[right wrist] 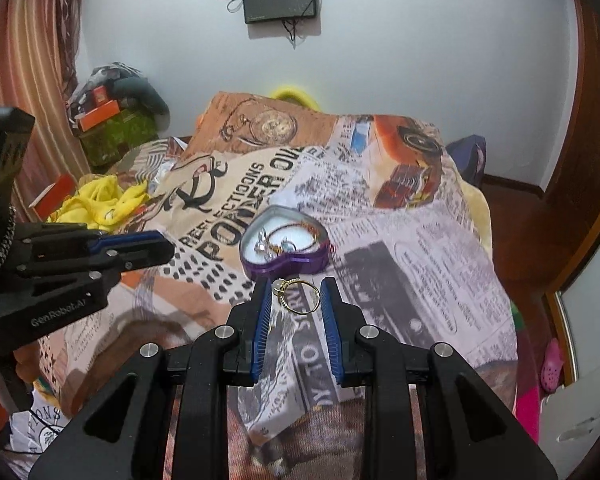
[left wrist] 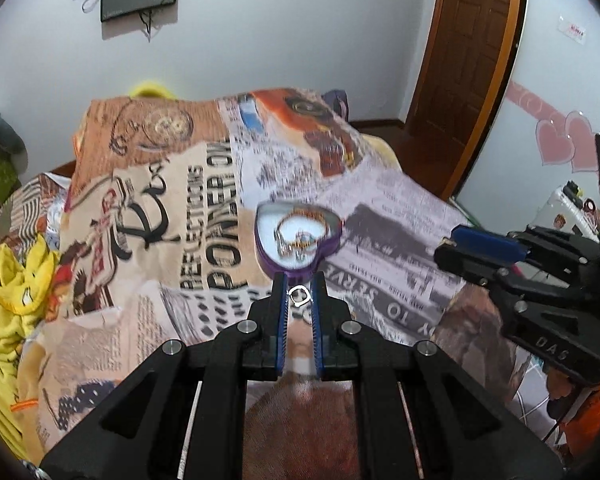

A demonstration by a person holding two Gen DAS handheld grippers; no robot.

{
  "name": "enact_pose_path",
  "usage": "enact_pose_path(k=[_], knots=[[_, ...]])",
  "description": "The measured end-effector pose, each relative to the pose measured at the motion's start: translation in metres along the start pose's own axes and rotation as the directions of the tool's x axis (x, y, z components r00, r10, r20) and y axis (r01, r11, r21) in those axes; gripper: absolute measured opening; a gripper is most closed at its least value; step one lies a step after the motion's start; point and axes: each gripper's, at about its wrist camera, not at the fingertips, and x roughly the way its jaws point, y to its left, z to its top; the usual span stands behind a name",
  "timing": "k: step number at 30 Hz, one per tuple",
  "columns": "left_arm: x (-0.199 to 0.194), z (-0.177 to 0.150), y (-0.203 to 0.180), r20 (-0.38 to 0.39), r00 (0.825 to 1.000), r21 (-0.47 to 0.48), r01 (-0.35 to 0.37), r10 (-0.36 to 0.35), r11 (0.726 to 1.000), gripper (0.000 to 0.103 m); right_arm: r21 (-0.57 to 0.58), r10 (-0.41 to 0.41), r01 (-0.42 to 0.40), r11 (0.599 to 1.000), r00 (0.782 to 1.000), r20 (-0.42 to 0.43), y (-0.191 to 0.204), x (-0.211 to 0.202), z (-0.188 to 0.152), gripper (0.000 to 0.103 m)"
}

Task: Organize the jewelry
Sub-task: 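Carry both held rings over the purple heart tin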

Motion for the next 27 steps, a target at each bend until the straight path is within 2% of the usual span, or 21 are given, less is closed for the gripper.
enact_pose_path(k=[8, 27], knots=[[-0.001, 0.017, 0.009, 0.047, 0.999, -0.009, -0.006, 0.006, 1.0, 0.009, -0.021, 0.006, -0.005, 1.0, 0.999, 0.032, 0.004, 0.006, 0.014, 0.023], [0.052, 0.044, 0.021, 0.028, 1.0, -0.013, 0.01, -0.01, 1.0, 0.009, 0.001, 0.036, -0.036, 0.999, 0.999, 0.036, -0.013, 0.054, 0.041, 0.023]])
